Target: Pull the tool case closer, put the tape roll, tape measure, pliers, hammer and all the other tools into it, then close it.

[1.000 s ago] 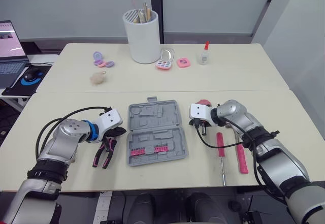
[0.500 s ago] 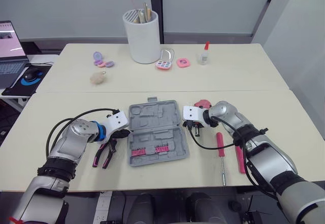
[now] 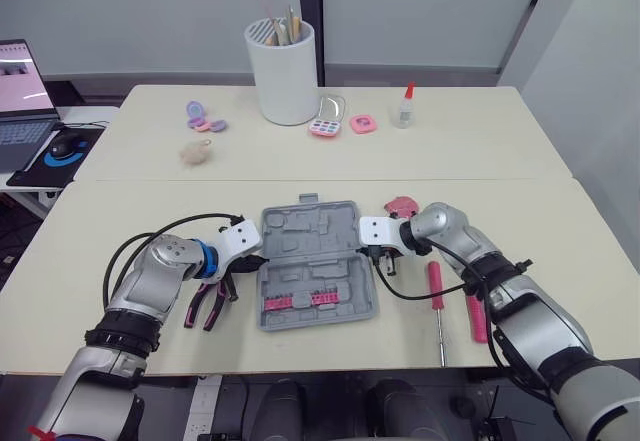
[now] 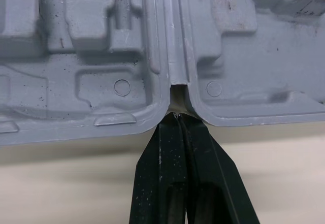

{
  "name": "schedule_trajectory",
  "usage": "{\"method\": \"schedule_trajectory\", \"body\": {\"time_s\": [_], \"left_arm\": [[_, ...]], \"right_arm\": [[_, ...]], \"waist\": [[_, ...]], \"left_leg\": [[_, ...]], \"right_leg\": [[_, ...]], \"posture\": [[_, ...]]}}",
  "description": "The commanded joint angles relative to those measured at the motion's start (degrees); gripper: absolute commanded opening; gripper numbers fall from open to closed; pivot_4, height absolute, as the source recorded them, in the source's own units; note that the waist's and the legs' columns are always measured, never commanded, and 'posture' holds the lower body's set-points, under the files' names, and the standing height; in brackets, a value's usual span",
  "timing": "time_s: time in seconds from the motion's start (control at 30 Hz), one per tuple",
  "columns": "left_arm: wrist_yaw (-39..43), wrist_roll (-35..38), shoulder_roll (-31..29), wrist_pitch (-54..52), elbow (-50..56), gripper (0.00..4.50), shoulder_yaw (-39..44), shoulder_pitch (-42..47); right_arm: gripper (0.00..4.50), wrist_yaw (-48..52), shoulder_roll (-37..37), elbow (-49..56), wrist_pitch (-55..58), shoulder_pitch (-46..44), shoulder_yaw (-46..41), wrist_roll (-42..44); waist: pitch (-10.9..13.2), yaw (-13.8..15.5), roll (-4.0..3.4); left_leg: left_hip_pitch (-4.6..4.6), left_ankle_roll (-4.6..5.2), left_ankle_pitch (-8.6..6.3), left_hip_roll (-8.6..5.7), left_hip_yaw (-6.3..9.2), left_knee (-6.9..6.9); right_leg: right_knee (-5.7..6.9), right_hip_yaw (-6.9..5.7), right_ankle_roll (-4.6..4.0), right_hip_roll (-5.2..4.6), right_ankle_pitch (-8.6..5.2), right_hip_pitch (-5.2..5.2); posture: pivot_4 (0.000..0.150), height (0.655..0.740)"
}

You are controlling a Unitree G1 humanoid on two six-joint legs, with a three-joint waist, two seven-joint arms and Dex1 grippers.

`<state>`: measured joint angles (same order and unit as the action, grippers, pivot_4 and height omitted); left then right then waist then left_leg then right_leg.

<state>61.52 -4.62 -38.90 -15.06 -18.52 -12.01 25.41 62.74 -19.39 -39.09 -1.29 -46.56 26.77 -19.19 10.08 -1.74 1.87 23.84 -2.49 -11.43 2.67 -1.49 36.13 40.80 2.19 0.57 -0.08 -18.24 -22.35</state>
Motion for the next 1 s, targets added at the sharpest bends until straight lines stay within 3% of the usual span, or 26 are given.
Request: {"method": "schedule_trajectory", "body": {"time_s": [0.03, 0.4, 1.0], "left_arm": [[2.4, 1.5, 2.2, 0.4, 5.3, 0.0, -2.5, 0.0], [5.6, 0.6, 1.8, -0.8, 11.6, 0.0, -6.3, -2.1], [8.4, 1.9, -3.3, -7.3, 24.4, 0.0, -6.6, -13.3]], "right_arm": [[0.01, 2.1, 0.4, 8.3, 2.4, 2.7, -0.2, 2.3], [0.01, 4.8, -4.7, 30.7, 14.5, 15.3, -1.3, 3.3], [0.01, 6.8, -7.5, 47.2, 25.9, 26.2, 1.2, 4.5]], "waist": [[0.0, 0.0, 0.0], [0.0, 0.0, 0.03], [-0.1, -0.1, 0.12]], "left_leg": [[-0.01, 0.0, 0.0, -0.01, 0.01, 0.0], [-0.01, 0.0, 0.0, -0.02, 0.0, 0.0], [-0.05, 0.01, -0.01, 0.02, 0.02, -0.02]], "right_leg": [[0.0, 0.0, 0.0, 0.0, 0.0, 0.02], [-0.04, 0.05, 0.02, 0.04, -0.01, 0.03], [-0.08, 0.08, 0.09, 0.14, -0.07, 0.06]], "posture": [[0.15, 0.74], [0.15, 0.74], [0.15, 0.74]]}}
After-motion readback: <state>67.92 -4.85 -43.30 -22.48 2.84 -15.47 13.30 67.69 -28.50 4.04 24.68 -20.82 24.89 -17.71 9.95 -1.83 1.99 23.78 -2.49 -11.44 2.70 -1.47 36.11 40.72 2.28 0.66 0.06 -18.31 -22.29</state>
